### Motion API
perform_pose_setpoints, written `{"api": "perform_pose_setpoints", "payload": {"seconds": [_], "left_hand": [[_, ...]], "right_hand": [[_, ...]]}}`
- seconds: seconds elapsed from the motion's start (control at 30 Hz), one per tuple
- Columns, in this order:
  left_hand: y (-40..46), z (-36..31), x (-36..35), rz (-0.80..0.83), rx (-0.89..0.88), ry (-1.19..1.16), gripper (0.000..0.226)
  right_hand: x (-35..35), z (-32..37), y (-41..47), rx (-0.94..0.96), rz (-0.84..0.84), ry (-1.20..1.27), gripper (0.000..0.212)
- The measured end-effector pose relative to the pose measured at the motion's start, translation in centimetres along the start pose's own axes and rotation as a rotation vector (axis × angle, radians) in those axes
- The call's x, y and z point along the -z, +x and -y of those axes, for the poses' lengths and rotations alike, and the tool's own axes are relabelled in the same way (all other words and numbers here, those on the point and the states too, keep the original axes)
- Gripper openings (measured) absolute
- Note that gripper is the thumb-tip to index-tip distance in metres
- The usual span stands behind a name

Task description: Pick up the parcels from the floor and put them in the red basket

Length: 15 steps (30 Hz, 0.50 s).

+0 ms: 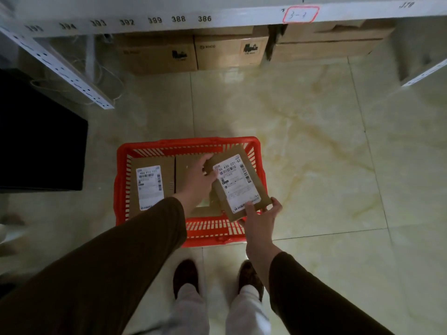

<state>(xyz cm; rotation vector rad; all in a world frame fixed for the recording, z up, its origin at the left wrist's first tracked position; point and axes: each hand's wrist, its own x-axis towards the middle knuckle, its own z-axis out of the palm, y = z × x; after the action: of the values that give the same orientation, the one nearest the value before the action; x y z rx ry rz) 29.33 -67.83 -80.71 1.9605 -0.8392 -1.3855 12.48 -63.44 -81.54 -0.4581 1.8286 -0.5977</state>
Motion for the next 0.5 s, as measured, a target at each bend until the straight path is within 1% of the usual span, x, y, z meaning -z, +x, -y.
{"api": "perform_pose_setpoints", "payload": {"seconds": [0.13,0.33,0.5], "left_hand": [[1.1,-0.6,0.2,0.002,-0.004,-0.069,0.038],[2.4,-1.6,-1.2,0.086,-0.084,0.014,0.041],[3.8,-1.6,-1.6,0.092,-0.073,0.094,0.046]], "right_hand": [[-0.9,0.0,-0.4,-0.076,-0.035,0.11,0.051],[-0.9,-0.2,0.4,-0.179,-0.095,0.216,0.042],[-0.8,-0.6,1.2,-0.198,-0.087,0.23,0.037]]}}
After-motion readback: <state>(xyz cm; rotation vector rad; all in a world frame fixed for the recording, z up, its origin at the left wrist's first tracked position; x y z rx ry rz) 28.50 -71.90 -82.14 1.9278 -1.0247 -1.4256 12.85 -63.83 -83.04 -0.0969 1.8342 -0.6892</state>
